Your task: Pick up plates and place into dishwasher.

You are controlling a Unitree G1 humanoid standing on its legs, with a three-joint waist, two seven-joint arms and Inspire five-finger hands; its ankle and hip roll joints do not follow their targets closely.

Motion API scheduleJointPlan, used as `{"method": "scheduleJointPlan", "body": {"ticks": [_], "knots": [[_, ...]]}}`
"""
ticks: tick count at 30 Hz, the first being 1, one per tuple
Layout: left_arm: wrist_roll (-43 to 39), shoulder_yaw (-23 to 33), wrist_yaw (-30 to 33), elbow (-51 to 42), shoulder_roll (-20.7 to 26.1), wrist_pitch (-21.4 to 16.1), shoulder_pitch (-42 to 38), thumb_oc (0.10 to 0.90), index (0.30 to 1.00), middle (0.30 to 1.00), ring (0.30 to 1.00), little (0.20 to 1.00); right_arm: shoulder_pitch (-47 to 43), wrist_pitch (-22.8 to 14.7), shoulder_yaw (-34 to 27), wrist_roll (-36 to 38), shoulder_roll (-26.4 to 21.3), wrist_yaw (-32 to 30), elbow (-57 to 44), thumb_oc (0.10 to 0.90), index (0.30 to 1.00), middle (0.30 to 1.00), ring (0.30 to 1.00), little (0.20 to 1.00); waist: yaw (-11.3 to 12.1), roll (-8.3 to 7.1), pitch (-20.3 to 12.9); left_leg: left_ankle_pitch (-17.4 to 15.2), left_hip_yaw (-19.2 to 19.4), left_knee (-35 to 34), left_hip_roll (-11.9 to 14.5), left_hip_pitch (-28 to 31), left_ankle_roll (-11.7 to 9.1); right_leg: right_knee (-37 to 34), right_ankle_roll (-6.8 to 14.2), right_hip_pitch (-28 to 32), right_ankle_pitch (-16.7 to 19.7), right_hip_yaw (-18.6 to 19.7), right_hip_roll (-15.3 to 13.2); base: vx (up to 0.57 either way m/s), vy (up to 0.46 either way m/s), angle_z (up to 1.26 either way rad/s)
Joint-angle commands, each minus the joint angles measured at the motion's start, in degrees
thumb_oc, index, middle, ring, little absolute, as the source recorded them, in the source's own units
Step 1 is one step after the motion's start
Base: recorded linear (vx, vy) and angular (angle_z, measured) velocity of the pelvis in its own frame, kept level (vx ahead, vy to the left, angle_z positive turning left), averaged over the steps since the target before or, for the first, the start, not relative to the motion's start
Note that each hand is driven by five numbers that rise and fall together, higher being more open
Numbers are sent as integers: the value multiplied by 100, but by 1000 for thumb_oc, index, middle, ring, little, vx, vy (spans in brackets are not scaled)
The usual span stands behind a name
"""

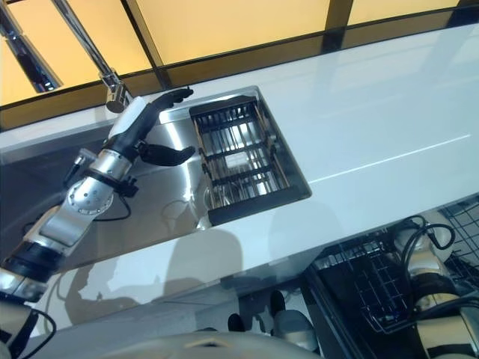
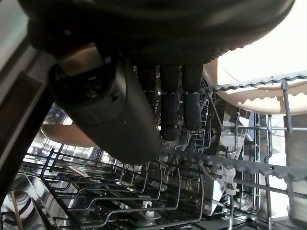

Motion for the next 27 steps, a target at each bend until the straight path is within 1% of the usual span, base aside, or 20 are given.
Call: {"method": "scheduleJointPlan", "body": {"ticks": [1,2,5,7,8,10,12,15,17,19,20,22,23,25,27], "knots": [[40,233,419,-112,161,-601,-601,800,900,900,900,900,-846,-304,21,-327,-652,-106,-336,100,300,300,300,200,29,-174,-443,-319,-36,174,169,-177,-174,125,593,132,-416,-185,-143,0,0,0],[54,281,431,-147,148,-602,-536,800,900,900,900,900,-753,-249,53,-591,-725,14,-307,100,300,300,300,200,18,-186,-448,-312,-32,158,175,-181,-177,128,592,121,-426,-180,-134,0,0,0],[69,383,424,-158,173,-677,-409,800,900,900,900,900,-489,-180,64,-968,-868,191,-283,100,300,300,300,200,-26,-221,-451,-308,21,158,191,-159,-170,133,592,121,-426,-159,-122,-9,31,0],[67,409,426,-184,183,-685,-376,800,900,900,900,900,-384,-175,37,-1058,-910,238,-303,100,300,300,300,200,-42,-232,-447,-310,42,165,196,-159,-168,147,593,110,-429,-149,-121,-10,19,-1],[84,478,450,-235,199,-690,-299,800,900,900,900,900,-61,-144,-64,-1215,-1003,368,-424,100,300,300,300,200,-121,-257,-417,-317,106,180,212,-141,-163,179,601,89,-427,-107,-112,-20,41,-2],[99,534,495,-274,211,-690,-236,800,900,900,900,900,233,-66,-191,-1326,-1097,507,-688,100,300,300,300,200,-213,-281,-386,-319,161,189,219,-129,-160,201,609,69,-419,-61,-100,-24,55,-4],[101,640,495,-308,218,-701,-148,800,900,900,900,900,675,-21,-445,-1450,-1165,653,-976,100,300,300,300,200,-326,-313,-370,-321,240,201,230,-120,-163,216,626,43,-402,-1,-93,-21,51,-2],[118,818,506,-335,228,-697,4,800,900,900,900,900,1451,-7,-1070,-1611,-1224,799,-1474,100,300,300,300,200,-573,-359,-329,-343,364,200,245,-64,-158,259,666,15,-400,92,-74,-19,57,-6],[109,908,492,-305,246,-732,70,800,900,900,900,900,1764,-42,-1362,-1640,-1219,819,-1647,100,300,300,300,200,-662,-380,-339,-327,434,198,247,-76,-164,275,676,-37,-374,147,-64,-19,46,-16],[101,1048,489,-258,273,-777,199,800,900,900,900,900,2447,-115,-2090,-1643,-1182,813,-2026,100,300,300,300,200,-891,-420,-301,-360,542,191,247,-18,-150,318,720,-61,-372,206,-52,-29,68,-24],[98,1076,486,-250,277,-784,225,800,900,900,900,900,2568,-151,-2231,-1642,-1173,817,-2088,100,300,300,300,200,-934,-429,-300,-362,565,191,246,-16,-149,326,729,-75,-367,220,-50,-42,52,-11],[97,1121,505,-228,291,-807,271,800,900,900,900,900,2971,-343,-2703,-1522,-1126,703,-2265,100,300,300,300,200,-1068,-458,-291,-369,634,188,237,-16,-143,347,761,-129,-337,281,-38,-41,36,-20],[97,1134,504,-213,285,-823,275,800,900,900,900,900,3087,-389,-2872,-1379,-1110,658,-2358,100,300,300,300,200,-1115,-468,-285,-374,664,190,235,-17,-140,349,768,-142,-329,300,-33,-41,27,-22],[127,1159,523,-203,275,-833,300,800,900,900,900,900,3228,-445,-3091,-1347,-1036,638,-2505,100,300,300,300,200,-1177,-478,-289,-387,688,192,226,-27,-130,360,783,-177,-321,339,-21,-35,17,-25],[177,1162,552,-135,231,-897,312,800,900,900,900,900,3500,-712,-3415,-1264,-917,488,-2551,100,300,300,300,200,-1274,-496,-300,-419,741,217,212,-56,-118,371,818,-241,-299,410,-7,-40,11,-33]]}}
